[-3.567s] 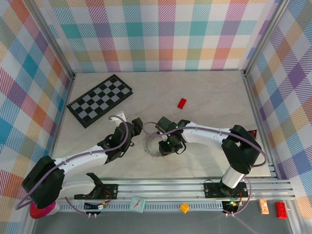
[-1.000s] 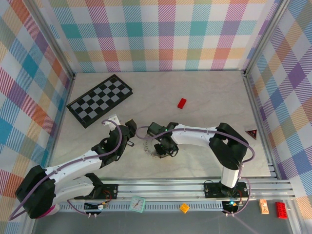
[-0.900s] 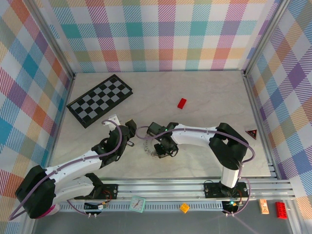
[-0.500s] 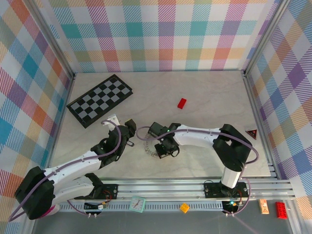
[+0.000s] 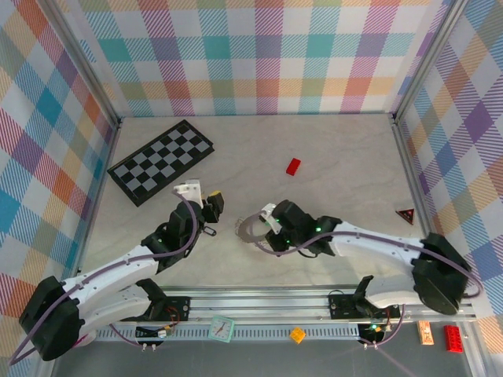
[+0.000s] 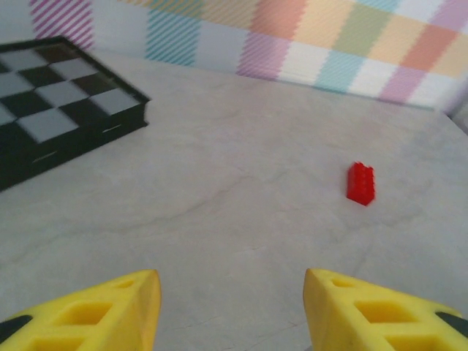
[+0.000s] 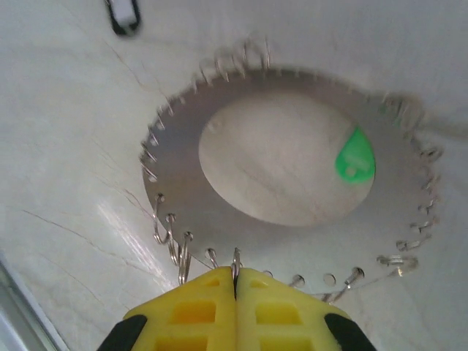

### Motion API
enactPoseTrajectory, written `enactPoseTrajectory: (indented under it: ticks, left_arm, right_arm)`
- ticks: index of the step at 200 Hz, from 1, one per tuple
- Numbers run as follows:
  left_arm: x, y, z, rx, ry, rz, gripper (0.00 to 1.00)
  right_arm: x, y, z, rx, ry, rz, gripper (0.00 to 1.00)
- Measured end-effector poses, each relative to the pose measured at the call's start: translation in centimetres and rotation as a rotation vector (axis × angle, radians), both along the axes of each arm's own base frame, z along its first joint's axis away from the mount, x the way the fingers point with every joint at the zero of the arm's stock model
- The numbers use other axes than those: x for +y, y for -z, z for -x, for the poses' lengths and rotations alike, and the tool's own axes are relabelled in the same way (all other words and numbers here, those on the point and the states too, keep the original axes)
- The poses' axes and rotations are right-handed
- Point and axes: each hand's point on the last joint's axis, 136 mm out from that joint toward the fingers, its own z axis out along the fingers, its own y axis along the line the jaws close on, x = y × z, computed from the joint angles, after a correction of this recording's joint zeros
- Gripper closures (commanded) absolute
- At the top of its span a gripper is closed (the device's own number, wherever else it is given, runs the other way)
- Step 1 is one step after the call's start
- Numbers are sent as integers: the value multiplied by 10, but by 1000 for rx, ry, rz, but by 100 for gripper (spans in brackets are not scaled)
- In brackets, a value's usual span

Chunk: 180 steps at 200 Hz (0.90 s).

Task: Put the keys on the keyring

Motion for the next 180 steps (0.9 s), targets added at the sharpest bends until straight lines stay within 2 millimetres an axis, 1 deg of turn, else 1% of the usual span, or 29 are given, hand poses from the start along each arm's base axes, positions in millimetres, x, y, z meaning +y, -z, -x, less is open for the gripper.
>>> enactPoseTrajectory:
  ticks: [18,33,53,69,97,123,131,153,180]
  left_arm:
    - [-13,-12,1,-39,96,-62,48]
    - [-28,-22,4,-76,197,-124,51]
    - [-47,-34,9,-125,331,-206,55]
    - [-59,-35,15,-154,436,-275,55]
    - [-78,-21,32,-186,632,-395,57]
    - [-93,-2,48,-197,804,-471,63]
    - [-98,3,52,-195,847,-479,65]
    - [-111,18,64,-185,967,-472,66]
    - [-121,27,77,-177,1076,-444,68]
  right_arm:
    - [-3,-20,-7,-72,-40,-99,100]
    - [-6,-36,-11,-128,-76,-167,100]
    - [-7,-49,-15,-190,-129,-213,100]
    - [-4,-56,-13,-222,-182,-235,100]
    - [-2,-65,-7,-279,-269,-263,100]
    - [0,-73,2,-325,-347,-281,100]
    - [1,-76,5,-334,-365,-289,100]
    - [4,-79,9,-348,-404,-306,100]
    - [6,-80,13,-347,-432,-315,100]
